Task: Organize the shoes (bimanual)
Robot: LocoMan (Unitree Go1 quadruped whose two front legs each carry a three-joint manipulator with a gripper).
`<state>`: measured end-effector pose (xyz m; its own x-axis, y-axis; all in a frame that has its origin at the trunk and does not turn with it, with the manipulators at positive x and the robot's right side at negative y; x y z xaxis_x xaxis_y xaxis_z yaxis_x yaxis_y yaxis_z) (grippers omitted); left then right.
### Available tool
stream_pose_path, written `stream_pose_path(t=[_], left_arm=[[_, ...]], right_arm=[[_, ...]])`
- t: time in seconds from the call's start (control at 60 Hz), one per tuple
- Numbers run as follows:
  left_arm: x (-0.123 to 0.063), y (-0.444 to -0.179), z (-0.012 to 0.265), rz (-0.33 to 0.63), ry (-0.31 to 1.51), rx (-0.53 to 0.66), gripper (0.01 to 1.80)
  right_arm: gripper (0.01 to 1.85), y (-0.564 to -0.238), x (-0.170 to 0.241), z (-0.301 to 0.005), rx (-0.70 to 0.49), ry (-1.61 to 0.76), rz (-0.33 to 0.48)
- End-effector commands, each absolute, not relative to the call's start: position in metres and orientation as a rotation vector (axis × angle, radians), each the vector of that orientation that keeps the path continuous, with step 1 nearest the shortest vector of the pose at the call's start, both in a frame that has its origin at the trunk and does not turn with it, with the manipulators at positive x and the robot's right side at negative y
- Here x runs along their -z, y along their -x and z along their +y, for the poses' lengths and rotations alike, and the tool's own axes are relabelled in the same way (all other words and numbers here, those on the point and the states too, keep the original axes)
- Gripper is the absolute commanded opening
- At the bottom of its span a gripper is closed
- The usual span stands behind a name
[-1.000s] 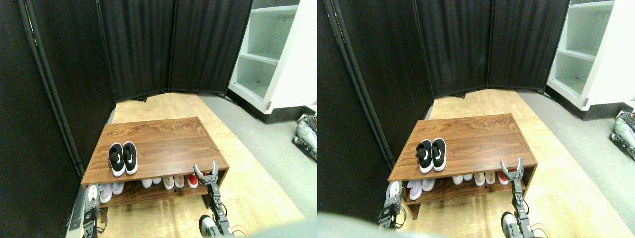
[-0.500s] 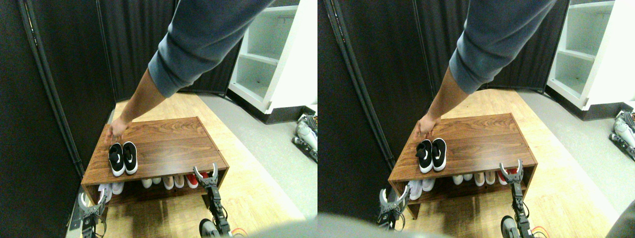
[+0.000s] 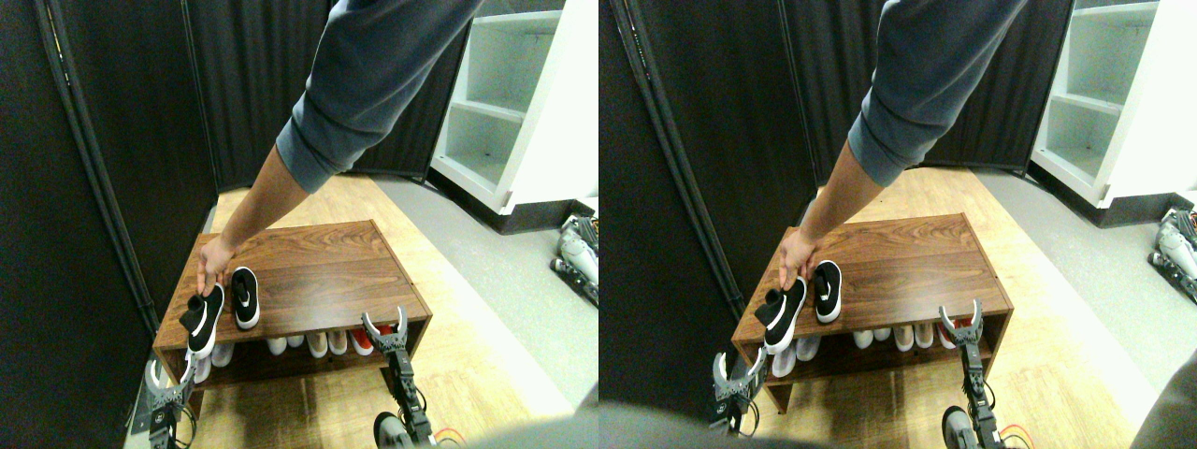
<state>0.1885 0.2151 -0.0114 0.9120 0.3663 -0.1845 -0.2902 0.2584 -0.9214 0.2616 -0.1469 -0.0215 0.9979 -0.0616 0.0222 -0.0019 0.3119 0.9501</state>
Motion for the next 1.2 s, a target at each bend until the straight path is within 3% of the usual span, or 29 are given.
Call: stream_pose_path(t=[0.017, 0.117, 0.233, 0.333, 0.45, 0.717, 1.2], left_arm=[[0.006, -0.19, 0.214, -0.092, 1.246, -0.409, 0.58], [0.007, -0.188, 0.213, -0.063, 1.284, -0.403, 0.74], [0.012, -0.188, 0.211, -0.034, 1.292, -0.416, 1.06], [0.015, -0.188, 0.208, -0.009, 1.302, -0.412, 1.15], [0.02, -0.19, 0.203, 0.022, 1.346, -0.418, 1.4], [0.038, -0.216, 0.202, 0.063, 1.364, -0.428, 1.36], [0.071, -0.265, 0.194, 0.089, 1.401, -0.434, 1.47]], right_arm=[[0.58, -0.265, 0.012, -0.144, 0.003, -1.265, -0.101], [0.6, -0.266, 0.012, -0.144, 0.003, -1.246, -0.097], [0.59, -0.268, 0.012, -0.143, 0.006, -1.274, -0.087], [0.59, -0.268, 0.012, -0.142, 0.007, -1.27, -0.09], [0.6, -0.269, 0.013, -0.142, 0.008, -1.27, -0.088], [0.59, -0.27, 0.011, -0.141, 0.014, -1.279, -0.071], [0.6, -0.267, 0.009, -0.15, 0.01, -1.235, -0.099]])
